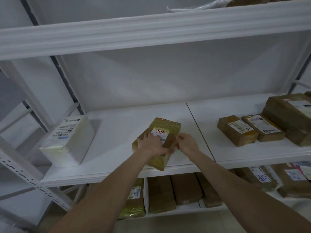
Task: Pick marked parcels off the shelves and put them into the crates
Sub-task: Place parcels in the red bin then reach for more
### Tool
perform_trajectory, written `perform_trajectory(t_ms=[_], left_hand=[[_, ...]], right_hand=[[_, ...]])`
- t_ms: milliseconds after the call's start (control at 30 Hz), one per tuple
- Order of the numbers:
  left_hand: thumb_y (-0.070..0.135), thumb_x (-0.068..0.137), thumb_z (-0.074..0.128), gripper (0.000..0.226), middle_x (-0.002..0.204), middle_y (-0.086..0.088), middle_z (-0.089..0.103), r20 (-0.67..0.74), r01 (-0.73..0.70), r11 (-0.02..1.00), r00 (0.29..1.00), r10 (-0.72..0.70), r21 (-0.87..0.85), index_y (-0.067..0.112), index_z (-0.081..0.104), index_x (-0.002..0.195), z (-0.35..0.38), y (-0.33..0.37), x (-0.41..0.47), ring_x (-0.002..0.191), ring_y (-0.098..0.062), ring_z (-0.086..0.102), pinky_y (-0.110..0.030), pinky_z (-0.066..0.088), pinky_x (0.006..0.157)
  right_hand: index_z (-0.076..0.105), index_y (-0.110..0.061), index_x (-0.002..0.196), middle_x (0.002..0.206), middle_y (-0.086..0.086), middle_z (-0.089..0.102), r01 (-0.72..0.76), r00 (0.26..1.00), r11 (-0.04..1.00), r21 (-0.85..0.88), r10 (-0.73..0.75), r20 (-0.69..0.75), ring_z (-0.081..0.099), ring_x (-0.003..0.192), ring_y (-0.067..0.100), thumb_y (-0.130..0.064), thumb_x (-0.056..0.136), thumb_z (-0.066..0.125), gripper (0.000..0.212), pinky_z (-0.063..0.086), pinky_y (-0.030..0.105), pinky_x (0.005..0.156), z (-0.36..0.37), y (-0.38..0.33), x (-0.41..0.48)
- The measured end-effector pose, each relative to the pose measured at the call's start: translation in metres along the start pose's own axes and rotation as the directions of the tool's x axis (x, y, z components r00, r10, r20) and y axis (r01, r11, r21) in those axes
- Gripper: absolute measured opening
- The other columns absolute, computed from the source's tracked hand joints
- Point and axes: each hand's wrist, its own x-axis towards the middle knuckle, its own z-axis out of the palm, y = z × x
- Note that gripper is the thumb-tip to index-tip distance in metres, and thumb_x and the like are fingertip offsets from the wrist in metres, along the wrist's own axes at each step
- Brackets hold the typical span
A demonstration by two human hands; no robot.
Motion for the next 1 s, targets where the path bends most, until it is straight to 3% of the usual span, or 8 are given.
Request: perform_trajectory(t_ms=[167,333,467,567,667,733,867,1000], left_hand=[[0.044,0.081,0.063,0.067,0.145,0.002,0.042,0.009,-0.259,0.963,0.966,0.260,0.070,0.029,0.040,0.142,-0.003,-0.029,0.000,0.134,-0.022,0.036,-0.047,0.034,0.108],[0.018,0.093,0.053,0.048,0.151,0.006,0.036,-0.067,-0.396,0.912,0.912,0.404,0.106,0.037,0.047,0.137,-0.002,-0.094,0.001,0.138,-0.018,0.034,-0.035,0.032,0.110],[0.019,0.091,0.053,0.051,0.148,0.002,0.036,-0.252,-0.094,0.982,0.958,0.134,0.164,0.036,0.042,0.138,0.005,-0.116,-0.013,0.132,-0.022,0.039,-0.037,0.032,0.107],[0.017,0.090,0.054,0.049,0.137,-0.009,0.037,-0.358,0.231,0.960,0.892,-0.275,-0.161,0.022,0.040,0.137,0.010,-0.121,-0.023,0.118,-0.028,0.046,-0.039,0.046,0.090],[0.015,0.092,0.050,0.054,0.140,-0.017,0.028,-0.195,0.358,0.673,0.775,-0.601,-0.647,0.010,0.030,0.142,0.010,-0.124,-0.021,0.109,-0.038,0.054,-0.043,0.046,0.089],[0.016,0.093,0.051,0.060,0.143,-0.022,0.026,-0.056,0.363,0.434,0.711,-0.701,-0.824,0.003,0.024,0.146,0.014,-0.129,-0.011,0.111,-0.042,0.053,-0.043,0.044,0.094],[0.022,0.088,0.058,0.044,0.121,-0.020,0.054,0.202,0.294,0.030,0.723,-0.660,-0.955,0.001,0.048,0.125,0.025,-0.129,-0.003,0.095,-0.033,0.060,-0.043,0.058,0.077],[0.010,0.092,0.052,0.022,0.101,-0.012,0.064,0.277,0.215,-0.178,0.817,-0.506,-0.960,0.008,0.056,0.113,0.026,-0.118,-0.003,0.091,-0.027,0.063,-0.034,0.056,0.064]], right_hand=[[0.060,-0.020,0.118,0.111,0.007,0.060,0.139,0.973,0.966,-0.219,-0.174,-0.152,0.059,0.101,0.025,-0.023,0.095,0.049,0.026,0.052,0.036,0.084,-0.005,-0.006,0.022],[0.043,-0.027,0.139,0.138,0.004,0.045,0.238,0.967,0.877,-0.416,-0.255,0.017,0.039,0.127,0.027,-0.023,0.092,0.052,0.048,0.041,0.037,0.098,0.013,-0.023,0.036],[0.046,-0.027,0.134,0.130,0.004,0.055,0.263,0.957,0.785,-0.561,-0.138,0.255,0.054,0.117,0.025,-0.039,0.093,0.053,0.044,0.047,0.034,0.092,0.029,-0.039,0.038],[0.059,-0.027,0.116,0.101,0.001,0.065,0.281,0.955,0.741,-0.610,-0.156,0.251,0.062,0.092,0.021,-0.046,0.094,0.044,0.033,0.048,0.028,0.075,0.040,-0.048,0.027],[0.070,-0.027,0.097,0.087,-0.004,0.069,0.327,0.945,0.731,-0.599,-0.249,0.212,0.065,0.081,0.017,-0.049,0.091,0.046,0.033,0.050,0.025,0.069,0.052,-0.063,0.025],[0.071,-0.028,0.100,0.095,-0.003,0.068,0.319,0.945,0.727,-0.608,-0.292,0.147,0.063,0.087,0.019,-0.050,0.089,0.050,0.032,0.047,0.025,0.069,0.054,-0.074,0.030],[0.041,-0.029,0.140,0.142,0.004,0.041,0.293,0.953,0.778,-0.555,-0.193,0.233,0.042,0.128,0.025,-0.051,0.084,0.060,0.064,0.044,0.039,0.098,0.060,-0.072,0.050],[0.051,-0.024,0.130,0.129,0.006,0.056,0.254,0.961,0.781,-0.570,-0.138,0.240,0.055,0.116,0.027,-0.067,0.078,0.058,0.068,0.047,0.038,0.094,0.064,-0.072,0.053]])
